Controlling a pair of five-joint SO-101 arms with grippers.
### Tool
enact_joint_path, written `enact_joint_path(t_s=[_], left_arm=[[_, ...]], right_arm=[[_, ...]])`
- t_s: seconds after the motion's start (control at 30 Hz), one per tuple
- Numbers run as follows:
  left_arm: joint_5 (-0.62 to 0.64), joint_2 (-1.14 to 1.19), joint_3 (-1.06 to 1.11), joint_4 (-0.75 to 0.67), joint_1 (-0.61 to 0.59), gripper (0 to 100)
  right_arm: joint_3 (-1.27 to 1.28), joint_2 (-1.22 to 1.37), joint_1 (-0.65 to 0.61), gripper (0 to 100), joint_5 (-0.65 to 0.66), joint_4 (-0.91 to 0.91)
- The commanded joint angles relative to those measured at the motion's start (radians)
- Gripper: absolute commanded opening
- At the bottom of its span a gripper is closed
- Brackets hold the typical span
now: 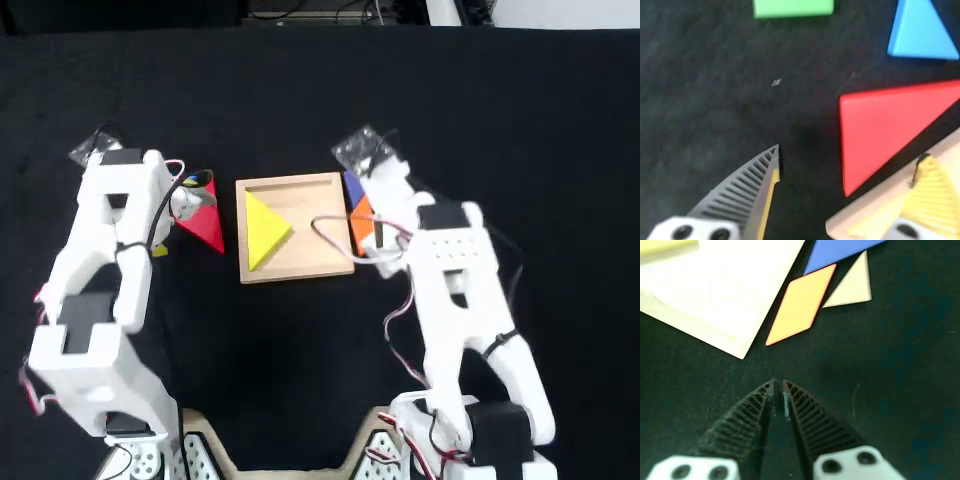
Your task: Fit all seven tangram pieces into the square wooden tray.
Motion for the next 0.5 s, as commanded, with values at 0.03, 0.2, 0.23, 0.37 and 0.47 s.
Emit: enact_joint_path(t_s=[0.03,0.2,0.23,0.37,0.47], left_arm=[[-0.230,0.133,-0.200,-0.012,-0.013,41],[-0.427,0.244,-0.320,-0.012,-0.051,41],[-0.450,0.261,-0.338,-0.015,-0.054,41],[-0.523,0.310,-0.403,-0.017,-0.056,41],[-0.598,0.334,-0.423,-0.018,-0.033,41]], right_arm=[[0.056,-0.027,0.014,1.1,-0.057,-0.107],[0.058,0.033,0.012,1.1,-0.066,-0.132],[0.056,0.045,0.011,1.1,-0.064,-0.133],[0.062,0.094,0.012,1.1,-0.066,-0.186],[0.056,0.119,0.014,1.1,-0.061,-0.189]])
